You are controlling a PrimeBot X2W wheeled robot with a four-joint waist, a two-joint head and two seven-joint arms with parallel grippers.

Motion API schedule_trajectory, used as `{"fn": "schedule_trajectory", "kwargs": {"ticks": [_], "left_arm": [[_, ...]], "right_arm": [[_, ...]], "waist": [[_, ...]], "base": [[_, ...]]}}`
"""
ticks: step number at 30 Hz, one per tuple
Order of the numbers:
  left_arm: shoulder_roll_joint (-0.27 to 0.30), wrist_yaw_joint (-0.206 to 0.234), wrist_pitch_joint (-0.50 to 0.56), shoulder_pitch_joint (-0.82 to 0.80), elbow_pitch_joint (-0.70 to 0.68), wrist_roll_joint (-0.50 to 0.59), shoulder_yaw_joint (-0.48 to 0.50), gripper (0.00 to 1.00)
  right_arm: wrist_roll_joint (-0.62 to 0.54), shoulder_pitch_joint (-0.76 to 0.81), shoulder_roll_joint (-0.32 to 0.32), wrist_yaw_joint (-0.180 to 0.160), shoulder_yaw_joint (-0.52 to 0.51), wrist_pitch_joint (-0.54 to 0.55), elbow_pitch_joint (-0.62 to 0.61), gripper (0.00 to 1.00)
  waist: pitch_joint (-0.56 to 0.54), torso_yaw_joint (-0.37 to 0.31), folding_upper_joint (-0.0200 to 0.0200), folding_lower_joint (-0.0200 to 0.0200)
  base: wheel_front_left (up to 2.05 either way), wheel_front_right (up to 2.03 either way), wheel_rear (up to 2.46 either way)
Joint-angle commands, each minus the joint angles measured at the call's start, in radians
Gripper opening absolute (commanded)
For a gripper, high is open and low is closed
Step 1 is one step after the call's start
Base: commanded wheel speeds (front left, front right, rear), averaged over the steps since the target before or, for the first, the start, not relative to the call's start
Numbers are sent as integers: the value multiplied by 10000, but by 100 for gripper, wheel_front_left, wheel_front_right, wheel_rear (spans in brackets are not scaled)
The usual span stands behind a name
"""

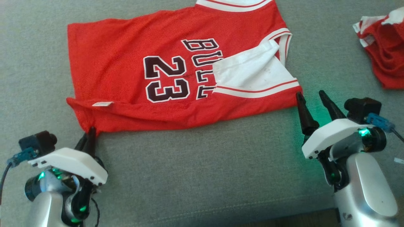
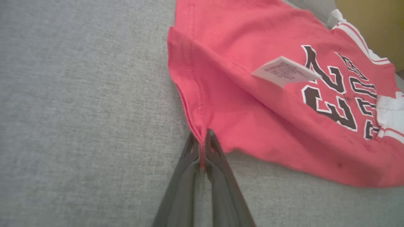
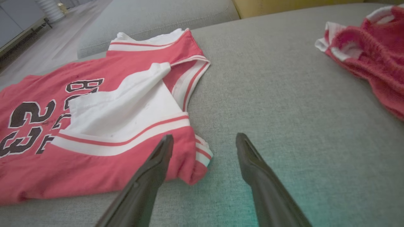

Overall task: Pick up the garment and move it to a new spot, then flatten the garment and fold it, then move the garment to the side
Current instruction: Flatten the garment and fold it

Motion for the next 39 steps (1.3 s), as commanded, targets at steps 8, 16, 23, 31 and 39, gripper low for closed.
{"fn": "schedule_trajectory", "kwargs": {"ticks": [8,16,23,31,39], "left_arm": [[166,22,-378,-126,-776,-27,322,0],[92,-60,-634,-211,-658,-87,258,0],[251,-192,-794,-388,-646,-99,286,0],[518,-162,-703,88,-1505,-51,336,0],[533,16,-248,1688,-2648,-103,150,0]], "right_arm": [[280,-301,10,-9,185,661,448,100],[926,-869,22,-9,332,853,1391,36],[1361,-1220,-54,-9,468,916,1370,0],[1994,-420,-598,-9,78,1698,-214,0],[2106,1568,-653,-9,-549,2741,-2145,0]], "waist": [[34,365,0,0],[9,483,0,0],[-156,518,0,0],[-583,531,0,0],[-950,493,0,0]], "base": [[0,0,0],[0,0,0],[0,0,0],[0,0,0],[0,0,0]]}}
